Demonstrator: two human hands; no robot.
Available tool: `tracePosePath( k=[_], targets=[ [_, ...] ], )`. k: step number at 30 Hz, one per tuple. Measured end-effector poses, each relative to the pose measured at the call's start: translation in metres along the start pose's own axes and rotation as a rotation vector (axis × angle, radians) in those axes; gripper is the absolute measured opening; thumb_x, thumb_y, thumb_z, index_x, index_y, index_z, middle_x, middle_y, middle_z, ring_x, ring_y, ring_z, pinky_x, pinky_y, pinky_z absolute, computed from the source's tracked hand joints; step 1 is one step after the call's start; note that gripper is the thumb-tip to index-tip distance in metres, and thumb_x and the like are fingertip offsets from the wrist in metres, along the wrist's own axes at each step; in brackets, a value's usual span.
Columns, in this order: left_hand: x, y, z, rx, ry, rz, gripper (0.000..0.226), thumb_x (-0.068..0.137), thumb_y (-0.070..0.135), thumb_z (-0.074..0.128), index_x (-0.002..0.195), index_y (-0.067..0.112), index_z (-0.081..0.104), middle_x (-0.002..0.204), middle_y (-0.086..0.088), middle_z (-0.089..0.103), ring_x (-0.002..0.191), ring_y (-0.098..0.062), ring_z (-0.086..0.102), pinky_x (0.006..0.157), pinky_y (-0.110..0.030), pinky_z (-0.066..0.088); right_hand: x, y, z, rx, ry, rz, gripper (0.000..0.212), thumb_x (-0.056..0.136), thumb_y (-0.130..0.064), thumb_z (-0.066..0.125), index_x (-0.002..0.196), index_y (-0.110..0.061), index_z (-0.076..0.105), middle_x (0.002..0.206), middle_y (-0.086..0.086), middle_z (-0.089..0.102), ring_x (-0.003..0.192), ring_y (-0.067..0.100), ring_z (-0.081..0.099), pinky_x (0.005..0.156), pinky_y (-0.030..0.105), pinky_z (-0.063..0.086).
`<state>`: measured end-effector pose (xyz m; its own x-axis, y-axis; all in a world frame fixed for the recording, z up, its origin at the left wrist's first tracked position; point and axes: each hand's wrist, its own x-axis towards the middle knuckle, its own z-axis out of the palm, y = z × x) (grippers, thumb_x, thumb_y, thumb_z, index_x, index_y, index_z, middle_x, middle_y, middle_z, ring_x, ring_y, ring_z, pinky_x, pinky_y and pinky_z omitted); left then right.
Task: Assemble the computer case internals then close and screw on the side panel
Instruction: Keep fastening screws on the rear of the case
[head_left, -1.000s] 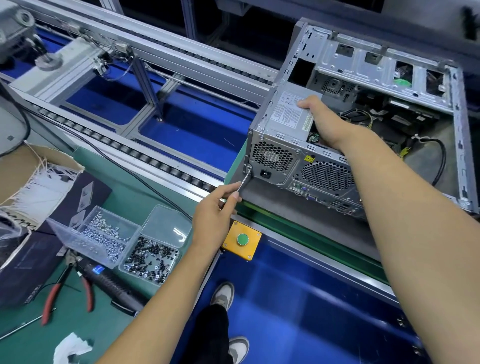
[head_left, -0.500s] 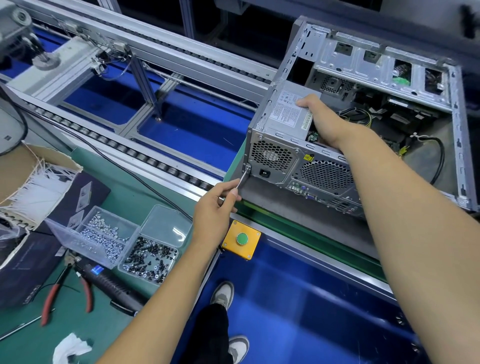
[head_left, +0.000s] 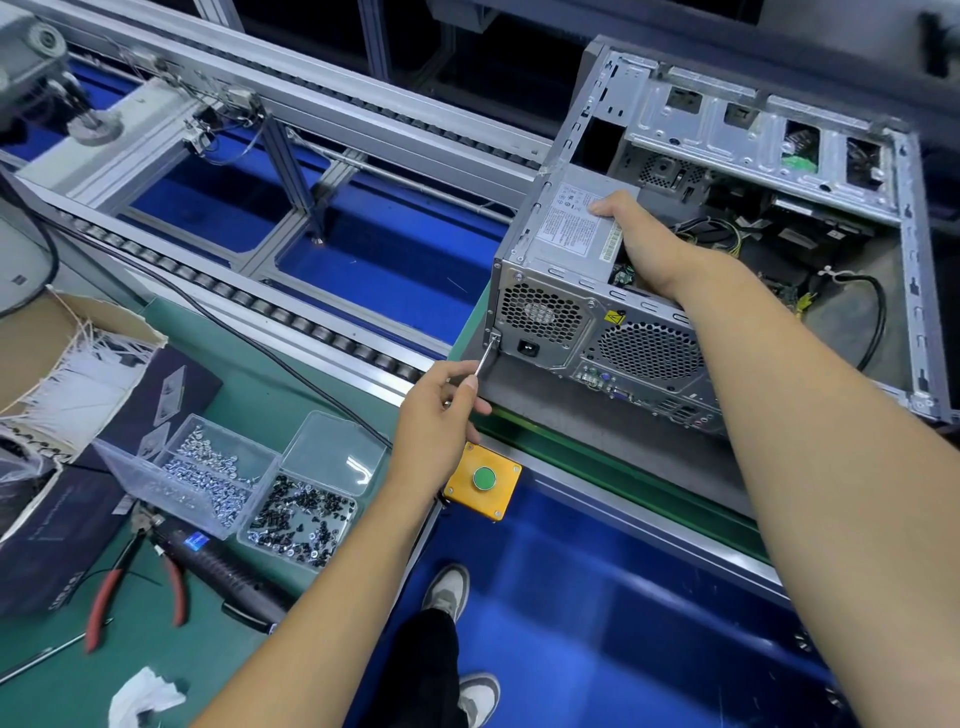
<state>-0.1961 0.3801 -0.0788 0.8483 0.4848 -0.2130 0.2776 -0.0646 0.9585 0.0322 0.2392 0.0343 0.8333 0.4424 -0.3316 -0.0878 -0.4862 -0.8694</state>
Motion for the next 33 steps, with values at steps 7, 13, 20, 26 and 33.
tracePosePath(
  k=[7, 13, 20, 26, 33],
  targets=[
    [0.004, 0.004, 0.001, 0.08, -0.059, -0.077, 0.027, 0.109, 0.027, 0.041, 0.11, 0.023, 0.068, 0.061, 0.005, 0.061, 0.047, -0.008, 0.05, 0.047, -0.02, 0.04, 0.004, 0.003, -0.002, 0.011, -0.002, 0.027, 0.038, 0.105, -0.041, 0.035, 0.119, -0.014, 0.057, 0.107, 0.003, 0.065, 0.093, 0.015, 0.054, 0.088, 0.034, 0.037],
    [0.003, 0.016, 0.003, -0.026, -0.061, -0.146, 0.024, 0.107, 0.021, 0.046, 0.102, 0.018, 0.069, 0.062, 0.0, 0.062, 0.049, -0.011, 0.054, 0.048, -0.025, 0.049, 0.006, 0.005, -0.003, -0.006, -0.009, 0.031, 0.048, 0.104, -0.043, 0.034, 0.13, -0.01, 0.056, 0.118, 0.006, 0.065, 0.1, 0.018, 0.054, 0.086, 0.031, 0.038],
    [0.004, 0.028, 0.002, -0.062, -0.075, -0.176, 0.014, 0.103, 0.021, 0.058, 0.103, 0.013, 0.069, 0.087, -0.004, 0.076, 0.066, -0.012, 0.068, 0.048, -0.025, 0.053, 0.009, 0.008, -0.003, -0.004, -0.019, 0.032, 0.053, 0.104, -0.043, 0.033, 0.136, -0.007, 0.054, 0.122, 0.008, 0.065, 0.104, 0.018, 0.054, 0.084, 0.028, 0.038],
    [0.008, 0.029, -0.002, -0.004, -0.044, -0.17, 0.011, 0.1, 0.022, 0.063, 0.094, 0.019, 0.072, 0.081, 0.002, 0.076, 0.064, -0.008, 0.068, 0.049, -0.026, 0.055, 0.014, 0.012, -0.006, -0.02, -0.005, 0.029, 0.043, 0.102, -0.048, 0.037, 0.126, -0.016, 0.052, 0.123, 0.005, 0.061, 0.109, 0.02, 0.051, 0.094, 0.038, 0.035],
    [0.015, 0.032, -0.004, -0.129, -0.069, -0.248, 0.008, 0.094, 0.013, 0.072, 0.089, 0.007, 0.073, 0.076, -0.011, 0.074, 0.058, -0.015, 0.063, 0.056, -0.03, 0.056, 0.014, 0.013, -0.005, 0.008, -0.013, 0.035, 0.053, 0.103, -0.044, 0.035, 0.138, -0.009, 0.053, 0.136, 0.014, 0.061, 0.113, 0.024, 0.054, 0.092, 0.033, 0.037]
  ],
)
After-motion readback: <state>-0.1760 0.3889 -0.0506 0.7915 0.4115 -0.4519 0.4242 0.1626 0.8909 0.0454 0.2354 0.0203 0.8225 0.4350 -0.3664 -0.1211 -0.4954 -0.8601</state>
